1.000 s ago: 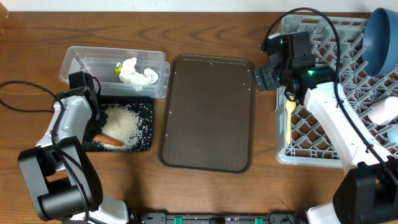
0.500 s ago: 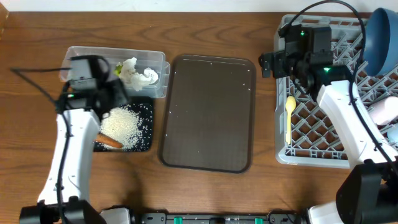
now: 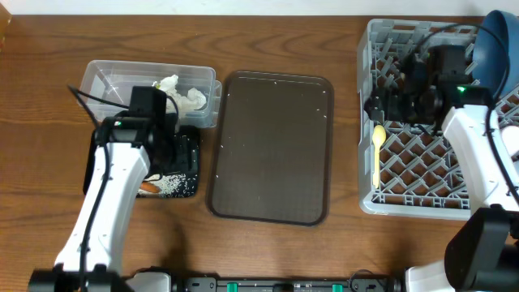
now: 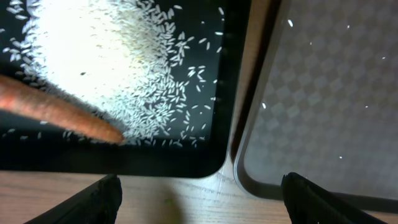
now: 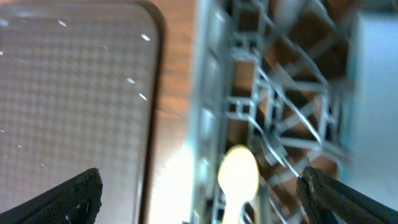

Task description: Sort waste into correct bins and load items into the dishwasher rack

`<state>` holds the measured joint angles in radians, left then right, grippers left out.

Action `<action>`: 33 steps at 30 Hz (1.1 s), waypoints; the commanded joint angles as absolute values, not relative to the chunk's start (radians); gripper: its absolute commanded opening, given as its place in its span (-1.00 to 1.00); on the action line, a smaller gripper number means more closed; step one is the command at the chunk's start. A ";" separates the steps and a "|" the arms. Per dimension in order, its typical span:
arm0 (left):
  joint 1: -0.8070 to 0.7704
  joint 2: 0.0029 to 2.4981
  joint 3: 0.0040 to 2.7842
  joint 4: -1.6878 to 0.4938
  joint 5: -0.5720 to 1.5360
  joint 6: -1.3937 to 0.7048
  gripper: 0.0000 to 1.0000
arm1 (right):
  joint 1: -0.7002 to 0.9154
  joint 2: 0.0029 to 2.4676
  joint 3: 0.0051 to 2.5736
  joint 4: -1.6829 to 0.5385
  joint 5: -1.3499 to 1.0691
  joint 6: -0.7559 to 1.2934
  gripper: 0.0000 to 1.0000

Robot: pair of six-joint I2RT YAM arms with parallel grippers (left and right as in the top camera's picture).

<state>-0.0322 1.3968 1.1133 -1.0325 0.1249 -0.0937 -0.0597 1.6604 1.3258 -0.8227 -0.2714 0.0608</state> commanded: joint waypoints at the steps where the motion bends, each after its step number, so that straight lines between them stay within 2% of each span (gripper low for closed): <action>1: -0.028 1.275 1.142 -1.034 0.119 -0.117 0.68 | -0.069 1.607 1.327 -0.856 -0.234 0.070 0.98; 7: -0.028 0.987 1.061 -0.969 0.112 -0.096 0.69 | -0.067 1.483 1.315 -0.885 -0.184 0.038 0.98; 12: -0.027 0.730 0.965 -0.918 0.106 -0.091 0.69 | -0.066 1.304 1.167 -0.746 -0.179 0.036 0.99; 13: -0.027 0.692 0.950 -0.918 0.104 -0.091 0.83 | -0.066 1.258 1.121 -0.714 -0.178 0.037 0.98; 15: -0.027 0.624 0.933 -0.918 0.104 -0.091 0.84 | -0.066 1.172 1.034 -0.665 -0.141 0.073 0.98; 23: -0.028 0.538 0.932 -0.928 0.105 -0.091 0.85 | -0.066 0.948 0.860 -0.654 -0.027 0.112 0.99; 33: -0.028 0.543 0.932 -0.934 0.105 -0.091 0.86 | -0.066 0.943 0.854 -0.719 -0.026 0.111 0.99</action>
